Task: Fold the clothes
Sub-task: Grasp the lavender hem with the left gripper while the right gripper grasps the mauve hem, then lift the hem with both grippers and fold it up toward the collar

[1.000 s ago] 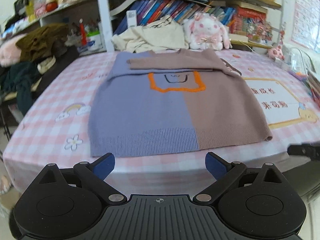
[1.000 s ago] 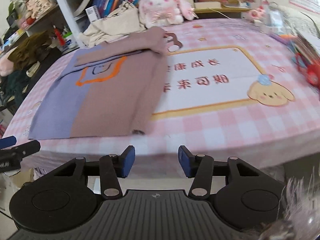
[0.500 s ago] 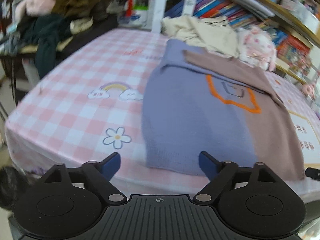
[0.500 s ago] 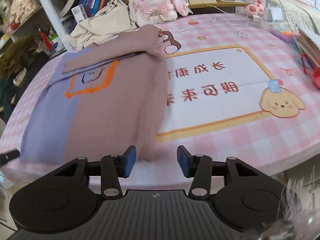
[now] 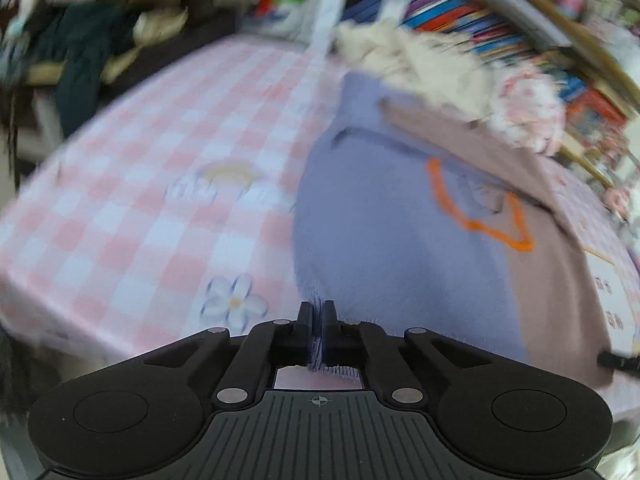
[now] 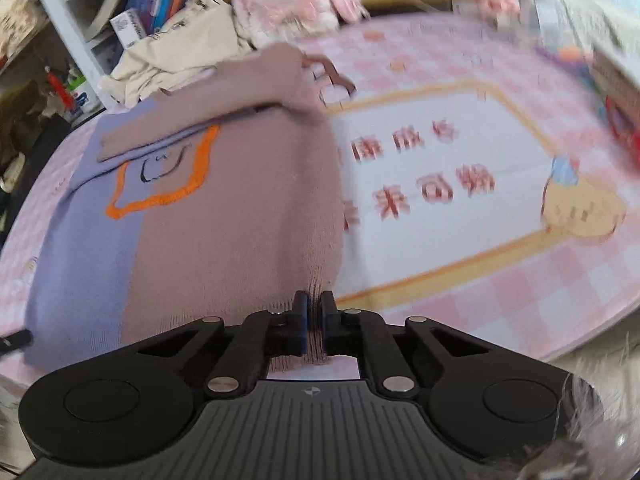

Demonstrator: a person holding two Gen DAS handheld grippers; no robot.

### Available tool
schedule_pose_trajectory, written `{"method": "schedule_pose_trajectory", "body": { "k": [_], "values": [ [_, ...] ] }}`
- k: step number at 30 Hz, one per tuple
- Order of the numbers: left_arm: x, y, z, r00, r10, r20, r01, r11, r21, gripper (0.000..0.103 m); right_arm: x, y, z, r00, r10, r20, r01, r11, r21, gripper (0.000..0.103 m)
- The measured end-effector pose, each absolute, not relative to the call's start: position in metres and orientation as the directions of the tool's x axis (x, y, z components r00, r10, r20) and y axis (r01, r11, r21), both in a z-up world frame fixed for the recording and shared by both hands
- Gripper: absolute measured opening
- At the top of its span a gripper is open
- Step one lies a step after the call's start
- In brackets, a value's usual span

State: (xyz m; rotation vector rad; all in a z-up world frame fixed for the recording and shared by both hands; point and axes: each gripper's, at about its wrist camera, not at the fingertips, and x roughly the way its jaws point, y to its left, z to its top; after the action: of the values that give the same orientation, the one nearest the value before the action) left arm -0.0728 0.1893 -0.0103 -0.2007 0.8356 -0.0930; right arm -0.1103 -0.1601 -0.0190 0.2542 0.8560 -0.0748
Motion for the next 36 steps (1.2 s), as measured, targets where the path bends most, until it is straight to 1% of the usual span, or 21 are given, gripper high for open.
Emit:
{"method": "schedule_pose_trajectory", "body": {
  "k": [2,4,6,7,8,10,11,12,13,15,19,22,26,30,33,35,36],
  "values": [
    [-0.078,0.177,0.006,0.706,-0.188,-0.683,0.089,0.980,-0.177,0.002,-0.117,-0.149,-0.003,0.725,0.094,-0.683,0.062,0.978,0.200,0.006],
    [-0.074,0.171,0.007,0.703,-0.188,-0.685,0.122,0.982,-0.144,0.003,-0.115,-0.148,-0.002,0.723,0.134,-0.677,0.042,0.971,0.237,0.006],
    [-0.066,0.178,-0.005,0.658,-0.200,-0.726,0.094,0.978,-0.184,0.004,-0.112,-0.153,-0.005,0.704,0.160,-0.692,0.058,0.958,0.281,0.006],
    [-0.063,0.185,-0.012,0.632,-0.220,-0.743,0.063,0.970,-0.234,0.004,-0.111,-0.158,-0.010,0.690,0.167,-0.704,0.080,0.949,0.304,0.007],
    [-0.062,0.191,-0.016,0.617,-0.244,-0.748,0.040,0.959,-0.281,0.007,-0.110,-0.163,-0.014,0.677,0.174,-0.715,0.103,0.940,0.326,0.007],
    [-0.062,0.202,-0.022,0.600,-0.289,-0.746,0.005,0.934,-0.357,0.010,-0.109,-0.172,-0.023,0.649,0.190,-0.737,0.150,0.917,0.368,0.014],
    [-0.062,0.207,-0.025,0.594,-0.308,-0.743,-0.007,0.922,-0.388,0.016,-0.109,-0.177,-0.028,0.635,0.199,-0.747,0.174,0.905,0.388,0.016],
    [-0.061,0.210,-0.027,0.582,-0.326,-0.745,-0.017,0.911,-0.412,0.021,-0.108,-0.182,-0.032,0.621,0.208,-0.756,0.198,0.892,0.407,0.024],
    [-0.060,0.213,-0.030,0.571,-0.343,-0.746,-0.027,0.900,-0.435,0.022,-0.107,-0.185,-0.037,0.601,0.217,-0.769,0.220,0.880,0.421,0.031],
    [-0.058,0.218,-0.034,0.560,-0.370,-0.741,-0.044,0.880,-0.473,0.022,-0.109,-0.185,-0.041,0.595,0.236,-0.768,0.238,0.861,0.449,0.032],
    [-0.053,0.227,-0.042,0.541,-0.424,-0.726,-0.078,0.835,-0.545,0.025,-0.108,-0.189,-0.045,0.603,0.283,-0.746,0.255,0.817,0.517,0.033],
    [-0.048,0.235,-0.047,0.536,-0.455,-0.711,-0.110,0.798,-0.593,0.025,-0.102,-0.198,-0.047,0.626,0.290,-0.723,0.284,0.779,0.558,0.032],
    [-0.043,0.239,-0.051,0.536,-0.472,-0.701,-0.137,0.770,-0.623,0.025,-0.095,-0.204,-0.048,0.629,0.308,-0.714,0.275,0.771,0.574,0.031],
    [-0.044,0.236,-0.048,0.535,-0.455,-0.712,-0.134,0.786,-0.604,0.026,-0.097,-0.203,-0.049,0.624,0.315,-0.715,0.262,0.778,0.571,0.030],
    [-0.044,0.235,-0.046,0.528,-0.423,-0.736,-0.134,0.815,-0.564,0.028,-0.099,-0.202,-0.049,0.617,0.319,-0.719,0.250,0.787,0.564,0.029],
    [-0.042,0.236,-0.046,0.532,-0.425,-0.732,-0.119,0.818,-0.562,0.028,-0.099,-0.200,-0.048,0.612,0.315,-0.726,0.237,0.802,0.548,0.026],
    [-0.041,0.235,-0.046,0.534,-0.424,-0.732,-0.113,0.821,-0.559,0.028,-0.099,-0.200,-0.048,0.608,0.309,-0.731,0.234,0.810,0.537,0.019]
  ]
}}
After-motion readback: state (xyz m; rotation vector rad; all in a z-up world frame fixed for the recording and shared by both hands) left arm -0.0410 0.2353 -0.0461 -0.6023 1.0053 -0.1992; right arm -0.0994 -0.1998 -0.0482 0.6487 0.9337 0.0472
